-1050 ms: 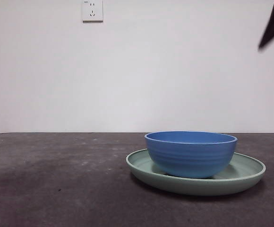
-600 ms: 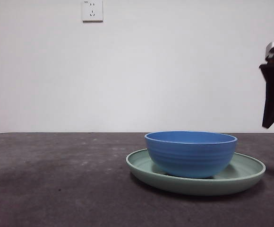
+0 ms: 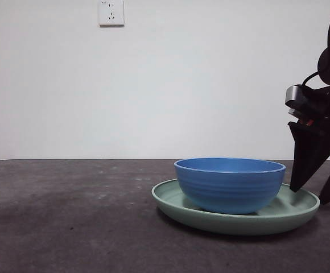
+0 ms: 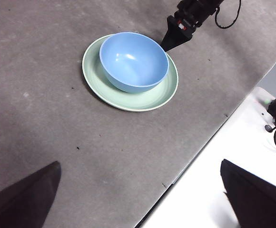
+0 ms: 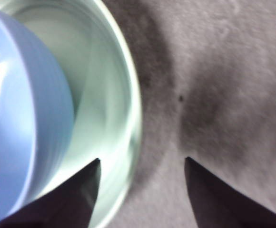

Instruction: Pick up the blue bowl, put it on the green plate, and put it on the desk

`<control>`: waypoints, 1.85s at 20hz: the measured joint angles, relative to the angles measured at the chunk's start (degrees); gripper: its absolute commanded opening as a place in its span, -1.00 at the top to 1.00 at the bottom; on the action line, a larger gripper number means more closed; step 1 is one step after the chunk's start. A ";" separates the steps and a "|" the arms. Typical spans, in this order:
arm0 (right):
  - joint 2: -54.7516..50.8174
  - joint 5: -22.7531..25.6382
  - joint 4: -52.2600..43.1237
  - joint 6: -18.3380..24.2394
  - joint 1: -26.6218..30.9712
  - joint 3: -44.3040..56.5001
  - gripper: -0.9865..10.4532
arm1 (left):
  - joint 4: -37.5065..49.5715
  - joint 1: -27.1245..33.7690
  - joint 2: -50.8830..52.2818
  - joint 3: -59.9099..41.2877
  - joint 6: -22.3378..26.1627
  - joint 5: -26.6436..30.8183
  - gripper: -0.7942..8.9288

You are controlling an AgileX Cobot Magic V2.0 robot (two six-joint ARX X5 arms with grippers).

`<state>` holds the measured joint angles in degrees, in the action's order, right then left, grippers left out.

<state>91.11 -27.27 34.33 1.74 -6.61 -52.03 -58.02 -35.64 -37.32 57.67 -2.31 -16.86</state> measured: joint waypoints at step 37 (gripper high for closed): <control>9.03 -4.98 -9.07 -17.59 -15.08 -12.09 0.81 | 0.04 0.00 0.00 0.00 -0.02 0.00 -0.32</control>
<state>100.14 -32.25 25.26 -15.86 -21.69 -64.12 -57.98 -35.64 -37.32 57.67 -2.33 -16.86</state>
